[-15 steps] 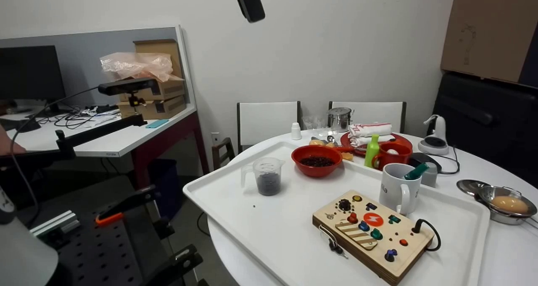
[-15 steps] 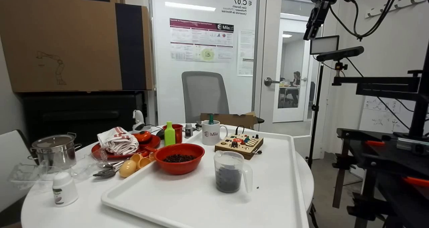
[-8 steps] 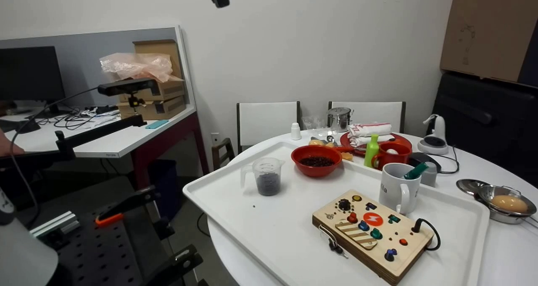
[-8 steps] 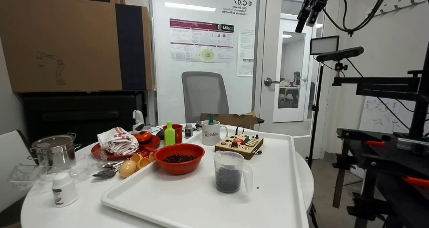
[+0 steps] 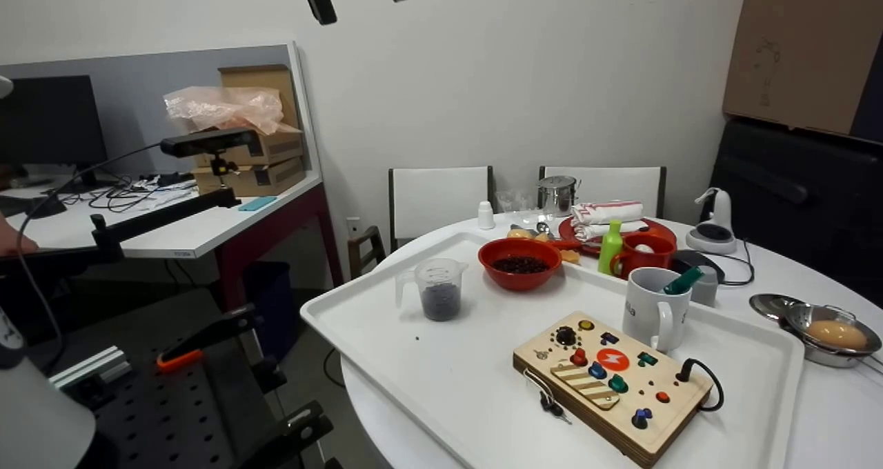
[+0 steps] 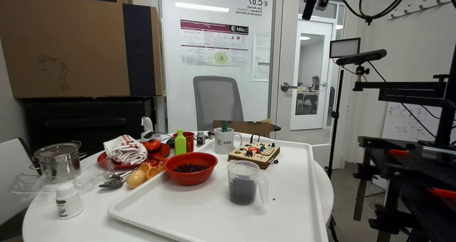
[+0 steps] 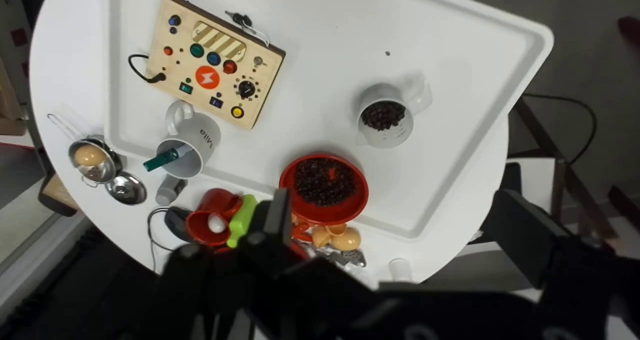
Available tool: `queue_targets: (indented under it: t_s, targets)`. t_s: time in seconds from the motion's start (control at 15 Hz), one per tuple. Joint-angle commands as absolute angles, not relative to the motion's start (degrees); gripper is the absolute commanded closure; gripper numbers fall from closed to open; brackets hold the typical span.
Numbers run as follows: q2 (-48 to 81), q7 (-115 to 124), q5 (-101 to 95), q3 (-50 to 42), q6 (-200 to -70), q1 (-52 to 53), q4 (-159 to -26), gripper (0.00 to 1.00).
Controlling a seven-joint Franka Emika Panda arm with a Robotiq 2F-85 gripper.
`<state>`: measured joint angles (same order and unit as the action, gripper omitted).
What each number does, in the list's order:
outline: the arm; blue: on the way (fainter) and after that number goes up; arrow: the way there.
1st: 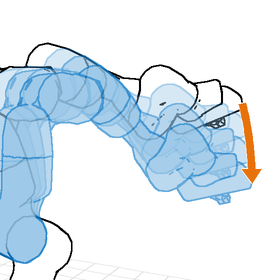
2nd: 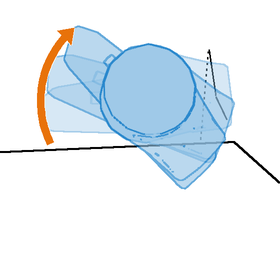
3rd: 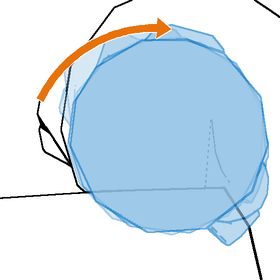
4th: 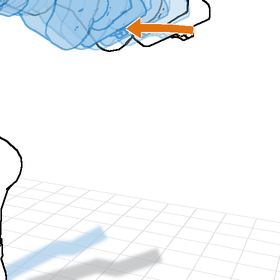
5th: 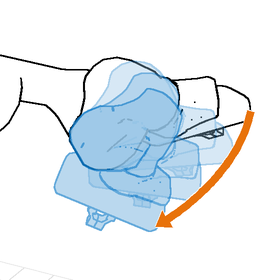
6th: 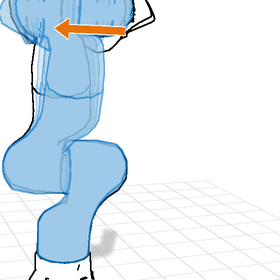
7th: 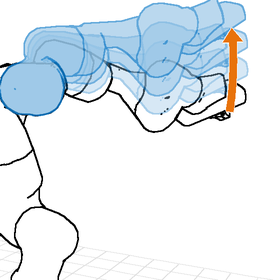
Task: Get the contents in the jar and pour them in the red bowl
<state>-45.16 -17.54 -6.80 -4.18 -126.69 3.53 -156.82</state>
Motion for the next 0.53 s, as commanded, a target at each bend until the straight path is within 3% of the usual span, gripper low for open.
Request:
queue_targets:
  t_s: [0.0,0.47]
  targets:
    - [-37.6,-10.0,-7.1,-0.6,-131.5,2.4,-154.4,0.0]
    - [-39.1,-12.5,-6.3,-2.1,-132.2,3.3,-156.0,0.0]
